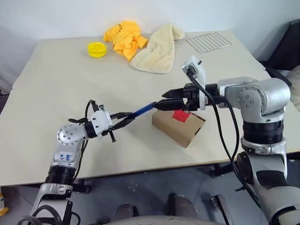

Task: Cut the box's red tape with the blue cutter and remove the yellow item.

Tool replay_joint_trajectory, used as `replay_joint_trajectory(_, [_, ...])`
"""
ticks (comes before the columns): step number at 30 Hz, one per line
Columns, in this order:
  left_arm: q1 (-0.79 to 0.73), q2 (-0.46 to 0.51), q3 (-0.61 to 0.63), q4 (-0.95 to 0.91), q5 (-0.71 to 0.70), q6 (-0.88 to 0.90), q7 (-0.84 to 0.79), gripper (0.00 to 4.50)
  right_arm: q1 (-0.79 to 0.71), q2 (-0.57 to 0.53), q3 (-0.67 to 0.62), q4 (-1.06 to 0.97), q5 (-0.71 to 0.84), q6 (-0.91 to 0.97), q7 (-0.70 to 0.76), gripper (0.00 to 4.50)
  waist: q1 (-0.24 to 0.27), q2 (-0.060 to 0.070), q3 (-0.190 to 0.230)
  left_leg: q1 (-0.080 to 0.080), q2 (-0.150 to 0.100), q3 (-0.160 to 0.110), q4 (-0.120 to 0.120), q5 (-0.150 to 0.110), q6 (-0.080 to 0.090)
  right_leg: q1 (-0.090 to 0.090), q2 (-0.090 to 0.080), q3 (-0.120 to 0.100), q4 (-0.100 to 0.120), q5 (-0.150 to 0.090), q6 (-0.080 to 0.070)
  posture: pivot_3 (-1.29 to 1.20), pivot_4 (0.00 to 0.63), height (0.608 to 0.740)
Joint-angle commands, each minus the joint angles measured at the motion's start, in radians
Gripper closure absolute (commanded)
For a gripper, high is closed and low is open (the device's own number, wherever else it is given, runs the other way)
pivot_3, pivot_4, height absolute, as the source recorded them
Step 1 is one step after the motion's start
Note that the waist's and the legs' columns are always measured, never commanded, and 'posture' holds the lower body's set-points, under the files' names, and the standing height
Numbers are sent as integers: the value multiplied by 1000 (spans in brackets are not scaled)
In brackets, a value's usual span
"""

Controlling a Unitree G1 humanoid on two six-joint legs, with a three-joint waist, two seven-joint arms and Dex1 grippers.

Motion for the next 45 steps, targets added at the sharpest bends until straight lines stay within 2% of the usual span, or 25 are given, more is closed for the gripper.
replay_joint_trajectory(1, [-18, -3, -2, -1, -15, -33, -12, 4045, -42, -7, 63, 50, 19, -68, 39, 48, -2, 0, 0, 0, 0, 0, 0, 0, 0, 0, 0, 0, 0, 0, 0, 0, 150, 740])
replay_joint_trajectory(9, [-21, -14, -6, -15, -16, -35, -9, 4045, -56, -21, 205, 122, -17, -204, 91, 48, 0, 0, 0, -1, 0, 0, 1, 0, 0, 0, 0, 0, 0, 0, 0, 0, 150, 740])
replay_joint_trajectory(19, [-15, -17, -12, -28, -14, -24, 2, 4045, -94, -5, 232, 205, -36, -256, 102, 48, 0, 0, 0, -1, 0, 0, 1, 0, 0, -1, 0, 0, 0, 0, 0, 0, 150, 740])
replay_joint_trajectory(31, [-27, -30, -9, -31, -16, 7, 27, 4045, -79, -15, 254, 171, -46, -244, 102, 4085, 0, 0, 0, -1, 0, 0, 1, 0, 0, -1, 0, 0, 0, 0, 0, 0, 150, 740])
replay_joint_trajectory(32, [-29, -31, -8, -33, -18, 17, 30, 4045, -82, -14, 244, 170, -41, -239, 99, 4357, 0, 0, 0, -1, 0, 0, 1, 0, 0, -1, 0, 0, 0, 0, 0, 0, 150, 740])
replay_joint_trajectory(34, [-29, -32, -10, -44, -26, 76, 41, 4045, -92, -14, 219, 163, -30, -226, 91, 4350, 2, 0, 0, -1, 0, 0, 1, 0, 0, -1, 0, 0, 0, 0, 0, 0, 150, 740])
replay_joint_trajectory(39, [-11, -26, 11, -123, -63, 311, 101, 2601, -101, -34, 161, 119, -7, -196, 56, 4350, 2, 0, 0, -1, 0, 0, 1, 0, 0, -1, 0, 0, 0, 0, 0, 0, 150, 740])
replay_joint_trajectory(45, [59, 4, 83, -223, -149, 489, 131, 720, -101, -97, 61, 91, -8, -182, -18, 4350, 2, 0, 0, -1, 0, 0, 1, 0, 0, -1, 0, 0, 0, 0, 0, 0, 150, 740])
